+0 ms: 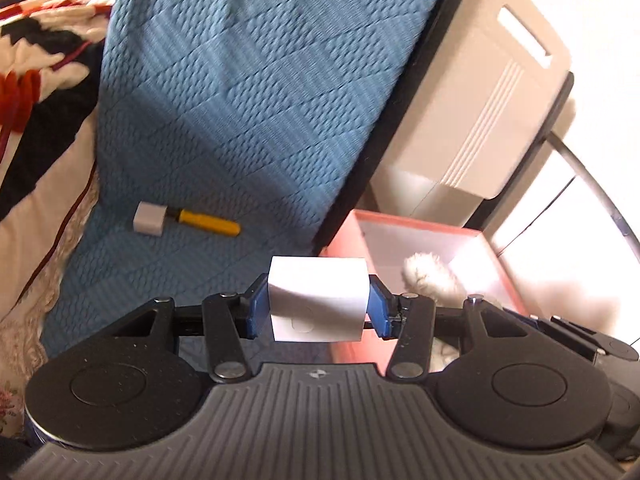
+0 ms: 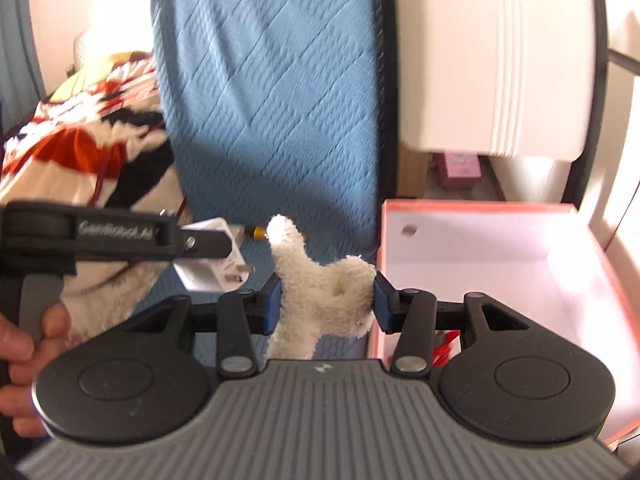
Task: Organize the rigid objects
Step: 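Lower plush toy into box and open right tool while left tool holds charger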
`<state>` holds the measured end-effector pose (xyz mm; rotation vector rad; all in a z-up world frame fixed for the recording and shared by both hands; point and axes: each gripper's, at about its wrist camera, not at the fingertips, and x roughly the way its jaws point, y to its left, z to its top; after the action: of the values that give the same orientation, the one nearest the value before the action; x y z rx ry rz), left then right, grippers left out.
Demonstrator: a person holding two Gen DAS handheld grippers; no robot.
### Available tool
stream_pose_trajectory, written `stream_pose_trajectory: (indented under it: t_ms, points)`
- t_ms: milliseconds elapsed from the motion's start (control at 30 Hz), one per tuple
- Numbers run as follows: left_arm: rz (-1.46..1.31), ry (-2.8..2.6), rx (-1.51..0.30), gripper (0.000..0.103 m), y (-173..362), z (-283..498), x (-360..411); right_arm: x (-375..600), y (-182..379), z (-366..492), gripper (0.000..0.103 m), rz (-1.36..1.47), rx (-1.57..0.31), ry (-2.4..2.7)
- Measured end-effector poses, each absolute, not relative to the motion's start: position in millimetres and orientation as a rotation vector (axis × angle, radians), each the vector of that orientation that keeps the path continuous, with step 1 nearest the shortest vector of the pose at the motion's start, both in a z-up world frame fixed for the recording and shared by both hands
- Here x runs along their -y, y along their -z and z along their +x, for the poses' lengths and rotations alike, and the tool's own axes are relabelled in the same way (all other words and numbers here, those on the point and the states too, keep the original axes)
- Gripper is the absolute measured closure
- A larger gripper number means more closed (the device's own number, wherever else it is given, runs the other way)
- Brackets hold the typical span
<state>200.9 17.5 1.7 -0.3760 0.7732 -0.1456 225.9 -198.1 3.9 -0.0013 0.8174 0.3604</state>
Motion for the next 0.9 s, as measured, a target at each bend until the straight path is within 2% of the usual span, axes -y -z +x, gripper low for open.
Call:
stream_pose_trajectory:
  t_ms: [433, 667, 900]
  points:
    - [-0.341, 0.247, -0.685, 0.047, -41, 200, 29, 242, -54, 237, 0.054, 0.009, -0.709, -0.311]
    - [-0.340, 0.296, -0.697, 0.047, -36, 204, 66, 270, -47, 233, 0.054, 0.011, -0.700, -0.261]
    - [-0.264, 0.338, -0.779, 0.047, -1, 217, 112, 307, -7, 224, 0.054, 0.028, -0.773, -0.179]
